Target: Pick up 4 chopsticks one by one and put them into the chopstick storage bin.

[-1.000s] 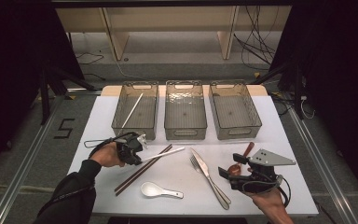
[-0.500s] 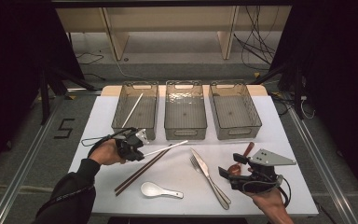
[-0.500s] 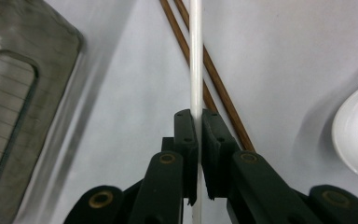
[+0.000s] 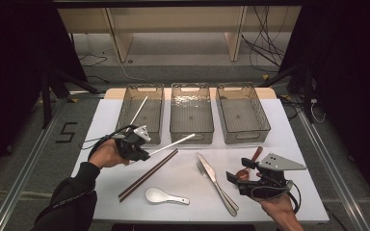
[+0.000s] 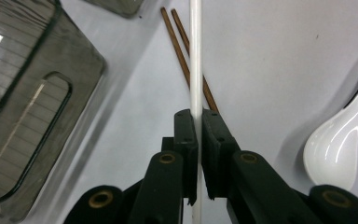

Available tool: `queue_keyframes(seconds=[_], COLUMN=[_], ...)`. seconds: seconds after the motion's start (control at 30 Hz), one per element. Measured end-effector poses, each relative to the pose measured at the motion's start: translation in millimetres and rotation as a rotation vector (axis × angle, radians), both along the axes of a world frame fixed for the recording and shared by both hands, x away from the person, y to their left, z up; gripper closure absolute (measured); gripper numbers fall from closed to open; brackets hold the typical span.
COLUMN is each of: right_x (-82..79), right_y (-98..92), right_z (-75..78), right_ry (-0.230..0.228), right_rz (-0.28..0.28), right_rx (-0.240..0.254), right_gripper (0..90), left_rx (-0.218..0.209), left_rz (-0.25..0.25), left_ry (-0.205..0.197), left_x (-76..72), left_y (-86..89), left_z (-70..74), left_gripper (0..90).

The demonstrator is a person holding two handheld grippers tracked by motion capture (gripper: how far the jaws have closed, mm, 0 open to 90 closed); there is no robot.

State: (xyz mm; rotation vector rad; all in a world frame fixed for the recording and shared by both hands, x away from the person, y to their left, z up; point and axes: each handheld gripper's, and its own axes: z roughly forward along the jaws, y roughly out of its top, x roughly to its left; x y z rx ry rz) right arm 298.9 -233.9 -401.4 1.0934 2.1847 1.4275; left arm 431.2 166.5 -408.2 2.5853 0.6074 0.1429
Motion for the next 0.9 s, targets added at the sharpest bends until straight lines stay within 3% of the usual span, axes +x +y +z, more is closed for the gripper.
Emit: queue_keyframes(seconds=[0.27,0.4,0.6,0.9], right_x=[-0.2,0.1,0.4,0.6], right_y=[-0.3,-0.5,-0.3,-2.3], right_z=[-0.1,-0.4,-0.3,-1.3], right_ry=[-0.001,-0.001,-0.001,0.003], right_rz=[-0.002,-0.003,-0.004,-0.012], right_rx=[0.0,0.0,-0.001,0.004], right_gripper=[26.3,26.3,26.3,26.3], left_rx=[-0.072,-0.081,-0.127,-0.172], left_rz=[0.083,0.138,0.207,0.305], left_ry=[-0.011,-0.034,-0.058,-0.089], left_x=[5.4,8.5,12.9,29.3], left_y=[10.5,16.6,26.3,42.7], left_z=[9.4,12.0,21.1,33.1], left_gripper=[85.0,85.0,85.0,85.0])
